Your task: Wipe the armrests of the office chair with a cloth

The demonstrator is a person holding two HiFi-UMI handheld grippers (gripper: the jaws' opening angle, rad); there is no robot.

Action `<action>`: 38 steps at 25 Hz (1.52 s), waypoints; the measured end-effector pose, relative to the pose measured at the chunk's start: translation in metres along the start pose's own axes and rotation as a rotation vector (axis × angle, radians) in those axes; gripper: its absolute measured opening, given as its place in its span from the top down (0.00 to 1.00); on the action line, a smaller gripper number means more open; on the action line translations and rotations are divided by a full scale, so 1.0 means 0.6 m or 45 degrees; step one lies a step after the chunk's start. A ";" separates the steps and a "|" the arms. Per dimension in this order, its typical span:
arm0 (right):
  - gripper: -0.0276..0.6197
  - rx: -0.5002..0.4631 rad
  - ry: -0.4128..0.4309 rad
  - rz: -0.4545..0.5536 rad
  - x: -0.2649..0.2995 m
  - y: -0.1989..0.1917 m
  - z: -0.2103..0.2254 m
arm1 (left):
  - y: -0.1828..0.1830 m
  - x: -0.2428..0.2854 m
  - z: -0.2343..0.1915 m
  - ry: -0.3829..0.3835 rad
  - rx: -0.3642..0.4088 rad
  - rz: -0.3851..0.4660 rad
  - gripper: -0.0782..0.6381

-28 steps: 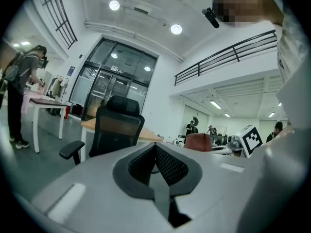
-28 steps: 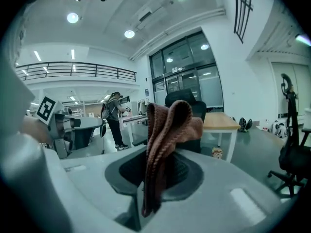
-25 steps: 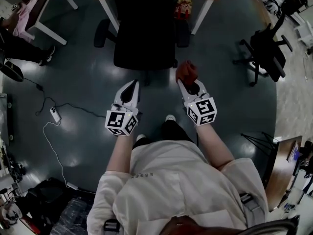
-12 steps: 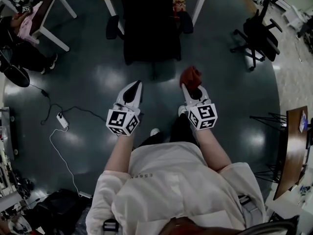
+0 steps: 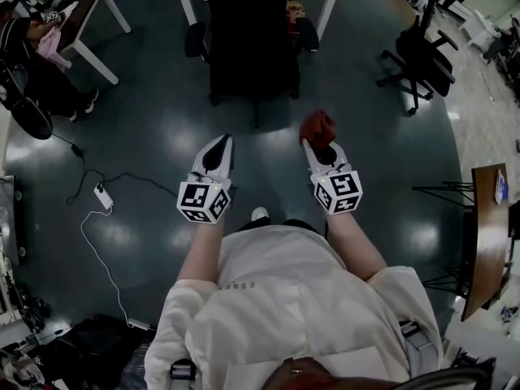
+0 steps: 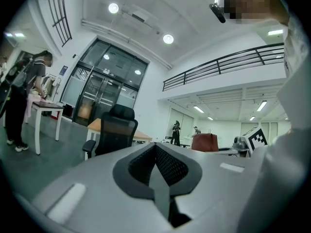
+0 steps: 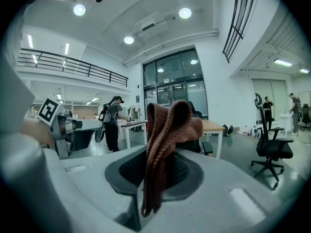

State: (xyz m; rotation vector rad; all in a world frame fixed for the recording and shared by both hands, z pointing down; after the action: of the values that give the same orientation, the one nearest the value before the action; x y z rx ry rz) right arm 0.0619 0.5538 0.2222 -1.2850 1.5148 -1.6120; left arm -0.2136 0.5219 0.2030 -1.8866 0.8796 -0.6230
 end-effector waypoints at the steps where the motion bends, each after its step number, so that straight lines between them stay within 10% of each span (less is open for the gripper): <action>1: 0.87 -0.009 0.010 0.006 -0.006 0.002 -0.004 | 0.001 -0.005 0.005 0.002 -0.002 0.011 0.87; 38: 0.88 -0.091 0.125 0.030 -0.127 0.023 -0.087 | -0.015 -0.124 0.113 -0.064 0.071 0.023 0.87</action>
State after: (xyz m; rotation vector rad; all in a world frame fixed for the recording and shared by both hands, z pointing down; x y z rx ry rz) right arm 0.0401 0.6405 0.1951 -1.2369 1.6549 -1.6403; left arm -0.2075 0.6198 0.1770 -1.8345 0.8382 -0.5808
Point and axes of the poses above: the fingertips, and each gripper's own axes: x forward along the fingers, z to its right, y out of its top, the point moved 9 cm from there along -x, backward along the fingers, and after that the axes turned 10 degrees about -x, right-handed, at the moved point
